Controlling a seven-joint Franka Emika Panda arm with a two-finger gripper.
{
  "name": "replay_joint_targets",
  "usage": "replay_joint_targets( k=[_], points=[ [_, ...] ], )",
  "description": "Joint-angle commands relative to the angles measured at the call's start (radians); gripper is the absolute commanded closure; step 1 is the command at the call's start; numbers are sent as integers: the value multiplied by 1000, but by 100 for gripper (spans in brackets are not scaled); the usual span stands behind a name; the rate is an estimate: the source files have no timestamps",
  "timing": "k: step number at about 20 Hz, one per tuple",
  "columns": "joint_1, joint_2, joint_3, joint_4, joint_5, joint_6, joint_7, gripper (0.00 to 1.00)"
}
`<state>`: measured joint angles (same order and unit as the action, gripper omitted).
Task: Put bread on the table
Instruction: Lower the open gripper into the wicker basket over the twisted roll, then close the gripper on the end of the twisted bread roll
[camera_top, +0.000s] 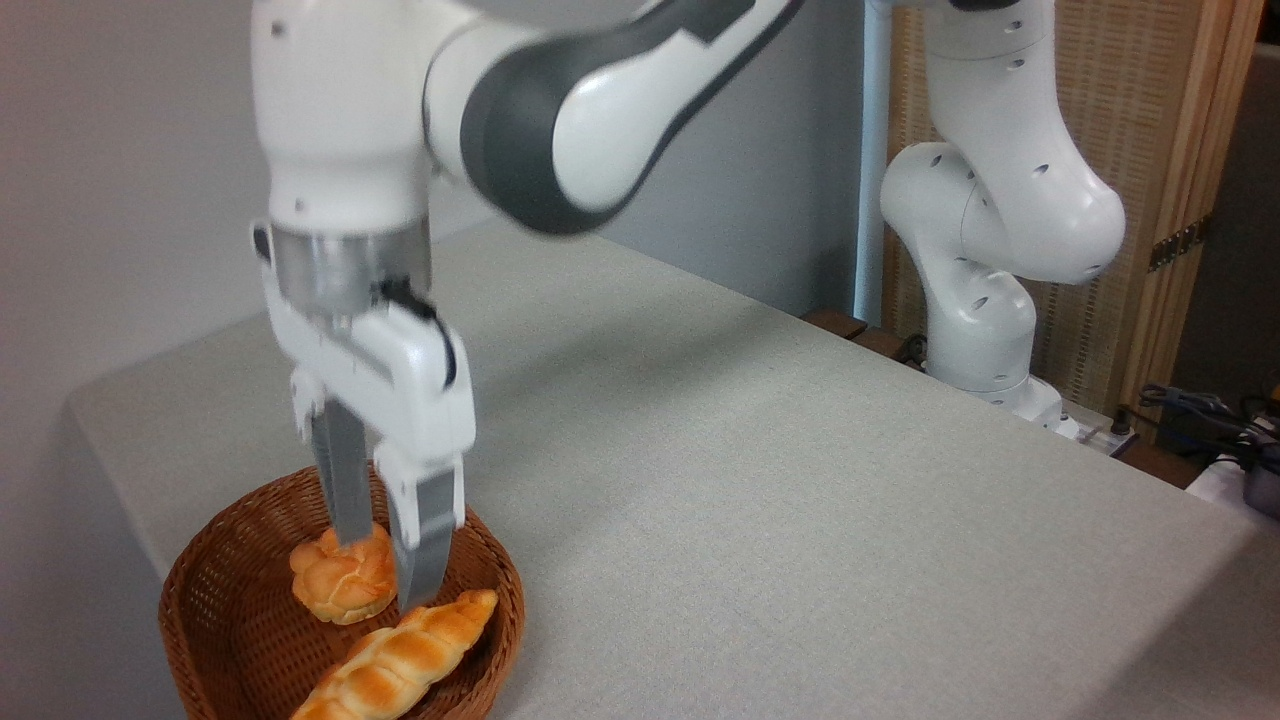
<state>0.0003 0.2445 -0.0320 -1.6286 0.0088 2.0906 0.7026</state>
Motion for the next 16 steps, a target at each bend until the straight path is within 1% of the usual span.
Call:
replay_joint_targets(
  k=[1, 5, 8, 9, 11, 12, 13, 16],
  points=[
    [15, 74, 6, 4, 69, 89, 12, 0],
    [15, 119, 1, 4, 73, 105, 12, 0],
    [15, 128, -5, 4, 73, 105, 11, 0],
    [15, 128, -5, 6, 73, 105, 11, 13],
    [15, 130, -8, 6, 73, 103, 11, 45],
    [15, 130, -15, 6, 73, 103, 11, 54],
    [15, 130, -19, 6, 73, 103, 11, 57],
    [15, 130, -19, 6, 73, 103, 12, 57]
  ],
)
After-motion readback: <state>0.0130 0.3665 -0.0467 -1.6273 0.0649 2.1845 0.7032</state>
